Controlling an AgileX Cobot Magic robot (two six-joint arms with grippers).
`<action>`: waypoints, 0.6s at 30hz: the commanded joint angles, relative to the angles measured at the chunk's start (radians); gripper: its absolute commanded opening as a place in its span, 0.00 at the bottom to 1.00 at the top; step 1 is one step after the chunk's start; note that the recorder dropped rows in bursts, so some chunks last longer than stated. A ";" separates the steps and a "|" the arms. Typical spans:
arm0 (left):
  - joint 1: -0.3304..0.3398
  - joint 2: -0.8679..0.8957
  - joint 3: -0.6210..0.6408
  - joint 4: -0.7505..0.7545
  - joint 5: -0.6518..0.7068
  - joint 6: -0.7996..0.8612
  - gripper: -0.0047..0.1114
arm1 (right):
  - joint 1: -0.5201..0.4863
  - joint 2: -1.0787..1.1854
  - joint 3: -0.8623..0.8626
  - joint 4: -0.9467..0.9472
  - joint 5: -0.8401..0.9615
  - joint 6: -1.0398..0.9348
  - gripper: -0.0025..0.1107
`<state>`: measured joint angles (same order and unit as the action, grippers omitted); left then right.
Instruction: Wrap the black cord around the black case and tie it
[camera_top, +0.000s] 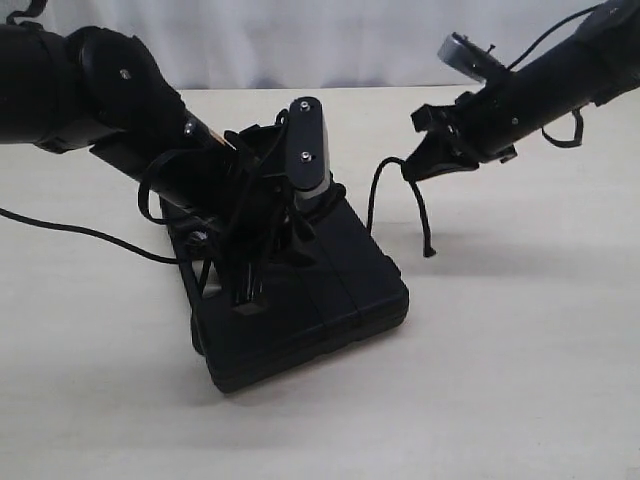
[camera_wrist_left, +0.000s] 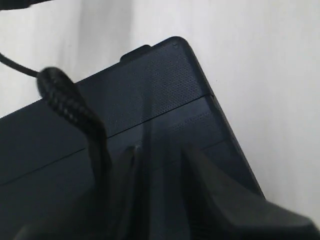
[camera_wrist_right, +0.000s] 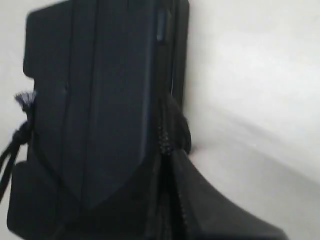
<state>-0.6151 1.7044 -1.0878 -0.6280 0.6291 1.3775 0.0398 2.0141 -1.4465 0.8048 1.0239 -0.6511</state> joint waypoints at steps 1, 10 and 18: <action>-0.003 0.001 -0.003 -0.021 0.032 0.047 0.26 | -0.003 -0.003 -0.027 0.209 -0.111 -0.091 0.06; -0.003 0.001 -0.003 -0.155 0.054 0.194 0.26 | 0.079 -0.003 -0.027 0.413 -0.219 -0.220 0.06; -0.003 0.001 -0.003 -0.174 0.053 0.216 0.26 | 0.131 -0.013 -0.119 0.299 -0.130 -0.172 0.06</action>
<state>-0.6151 1.7044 -1.0878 -0.7842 0.6733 1.5863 0.1821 2.0149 -1.5132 1.1547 0.8430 -0.8582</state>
